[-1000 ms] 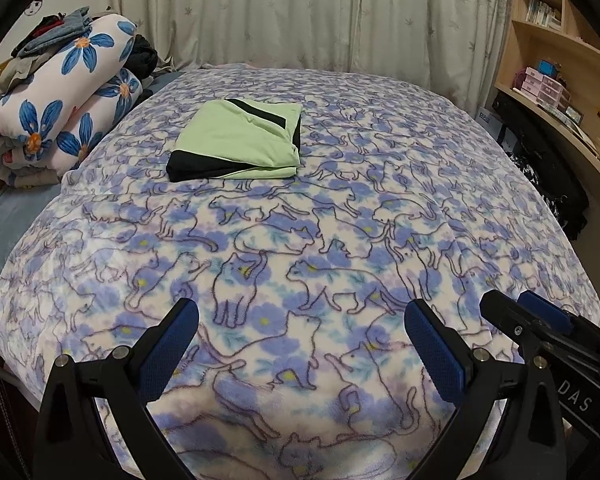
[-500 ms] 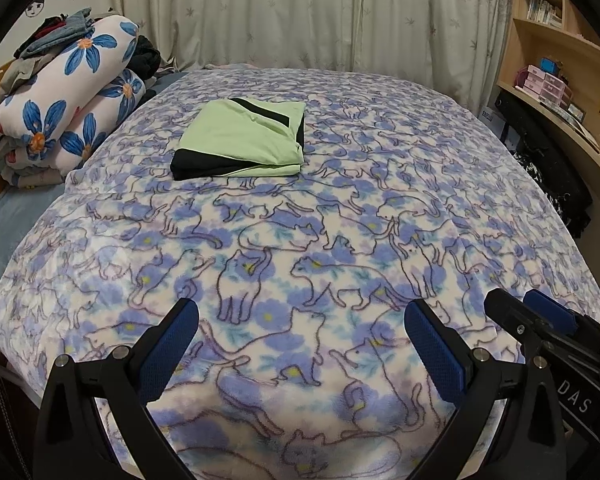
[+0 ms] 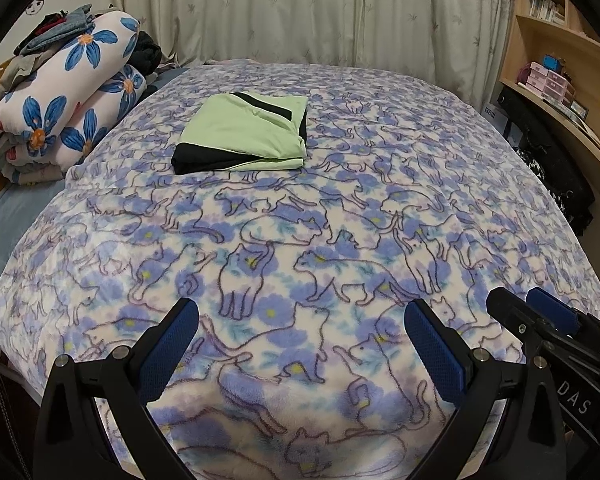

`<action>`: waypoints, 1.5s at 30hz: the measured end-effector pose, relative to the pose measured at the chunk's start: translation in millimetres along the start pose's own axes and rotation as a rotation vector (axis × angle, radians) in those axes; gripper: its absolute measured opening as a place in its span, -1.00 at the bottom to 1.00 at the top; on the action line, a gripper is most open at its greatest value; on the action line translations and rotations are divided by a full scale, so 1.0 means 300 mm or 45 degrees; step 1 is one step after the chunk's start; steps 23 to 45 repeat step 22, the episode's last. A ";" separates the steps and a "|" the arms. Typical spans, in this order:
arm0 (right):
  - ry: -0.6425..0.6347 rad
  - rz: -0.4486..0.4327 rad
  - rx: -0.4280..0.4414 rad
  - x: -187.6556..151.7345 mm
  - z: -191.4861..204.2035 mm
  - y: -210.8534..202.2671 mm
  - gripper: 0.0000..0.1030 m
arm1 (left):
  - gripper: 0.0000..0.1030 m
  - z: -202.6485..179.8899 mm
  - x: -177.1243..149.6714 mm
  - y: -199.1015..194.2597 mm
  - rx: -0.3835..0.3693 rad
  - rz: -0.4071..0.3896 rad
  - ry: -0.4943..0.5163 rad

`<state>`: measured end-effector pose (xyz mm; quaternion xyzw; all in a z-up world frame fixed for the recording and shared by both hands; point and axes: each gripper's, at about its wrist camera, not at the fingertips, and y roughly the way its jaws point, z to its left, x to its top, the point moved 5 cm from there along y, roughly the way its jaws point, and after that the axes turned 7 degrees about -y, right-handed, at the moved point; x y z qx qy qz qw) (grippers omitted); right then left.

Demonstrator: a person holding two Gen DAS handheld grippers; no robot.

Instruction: Fold large clothes

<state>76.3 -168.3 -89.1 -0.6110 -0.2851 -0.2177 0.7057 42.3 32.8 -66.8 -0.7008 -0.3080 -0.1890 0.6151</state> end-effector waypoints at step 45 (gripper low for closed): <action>-0.002 0.009 -0.009 -0.003 0.010 0.009 0.16 | 0.98 0.015 -0.008 0.021 0.007 0.013 0.001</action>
